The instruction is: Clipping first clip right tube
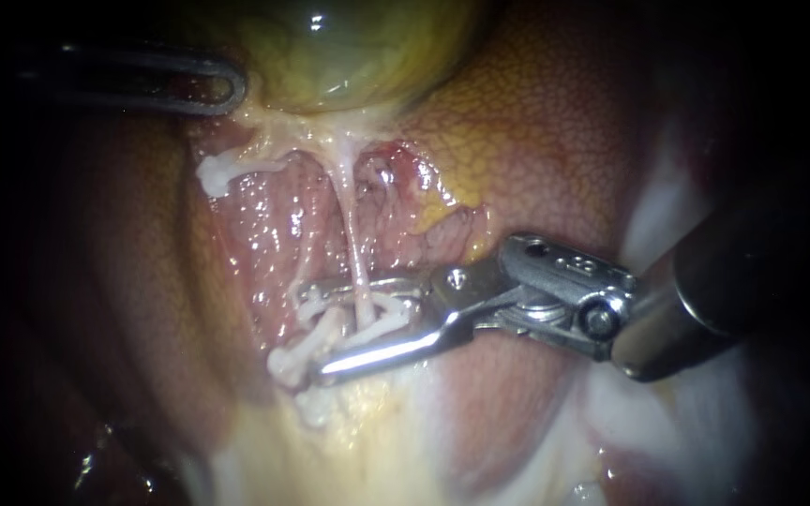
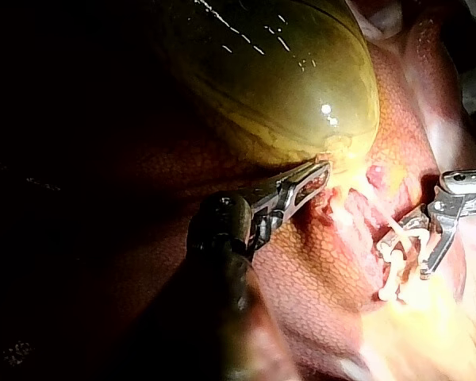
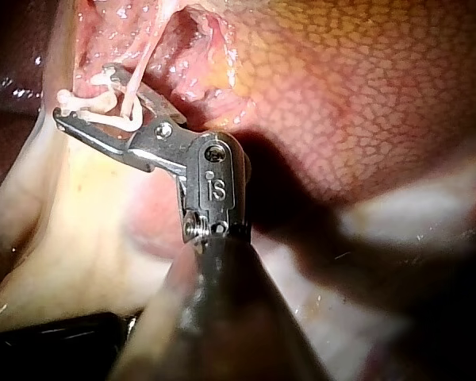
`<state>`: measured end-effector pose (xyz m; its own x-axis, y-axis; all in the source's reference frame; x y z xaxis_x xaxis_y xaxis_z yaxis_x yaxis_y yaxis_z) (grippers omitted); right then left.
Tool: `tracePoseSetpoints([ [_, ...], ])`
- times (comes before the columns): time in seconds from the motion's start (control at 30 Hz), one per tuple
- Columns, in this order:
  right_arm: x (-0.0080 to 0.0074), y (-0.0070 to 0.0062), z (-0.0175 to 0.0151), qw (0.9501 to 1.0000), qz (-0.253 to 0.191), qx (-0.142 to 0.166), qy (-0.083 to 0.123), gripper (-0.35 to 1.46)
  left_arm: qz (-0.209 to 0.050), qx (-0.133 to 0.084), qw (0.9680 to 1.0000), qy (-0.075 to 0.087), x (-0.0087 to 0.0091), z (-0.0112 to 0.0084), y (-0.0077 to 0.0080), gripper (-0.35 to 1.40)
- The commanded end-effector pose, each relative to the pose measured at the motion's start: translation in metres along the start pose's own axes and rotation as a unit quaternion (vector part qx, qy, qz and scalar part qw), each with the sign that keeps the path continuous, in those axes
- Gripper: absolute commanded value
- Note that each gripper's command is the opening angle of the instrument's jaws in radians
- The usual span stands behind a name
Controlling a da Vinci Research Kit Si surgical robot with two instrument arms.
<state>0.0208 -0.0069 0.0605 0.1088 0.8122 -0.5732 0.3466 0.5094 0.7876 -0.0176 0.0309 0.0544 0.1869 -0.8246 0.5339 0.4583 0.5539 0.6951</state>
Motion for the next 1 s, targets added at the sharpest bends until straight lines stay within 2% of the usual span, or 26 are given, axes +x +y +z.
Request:
tracePoseSetpoints([
  [0.03,0.0,-0.0001,0.0,1.0,0.003,0.007,0.002,0.5,0.0,0.0,1.0,0.0,0.0,0.0,0.0,-0.35],
  [0.17,0.0,-0.0002,-0.0001,0.9991,0.011,0.037,0.016,0.49,0.0,0.0,1.0,0.0,0.0,0.0,0.0,-0.35],
  [0.27,-0.0001,-0.0004,0.0,0.9991,0.015,0.033,0.023,0.49,0.0,0.0,1.0,0.0,0.0,0.0,0.0,-0.35],
  [0.63,-0.0006,-0.0025,0.0006,0.9979,0.02,0.061,0.006,0.45,0.0,0.0,1.0,0.0,0.0002,0.0001,0.0,-0.35],
  [0.77,-0.0007,-0.0026,0.0006,0.9975,0.021,0.067,0.003,0.43,0.0,0.0,1.0,0.0,0.0002,0.0001,0.0,-0.35],
  [1.0,-0.0005,-0.0021,0.0004,0.998,0.027,0.057,0.006,0.3,0.001,0.0,1.0,0.0,0.0002,0.0001,0.0001,-0.35],
])
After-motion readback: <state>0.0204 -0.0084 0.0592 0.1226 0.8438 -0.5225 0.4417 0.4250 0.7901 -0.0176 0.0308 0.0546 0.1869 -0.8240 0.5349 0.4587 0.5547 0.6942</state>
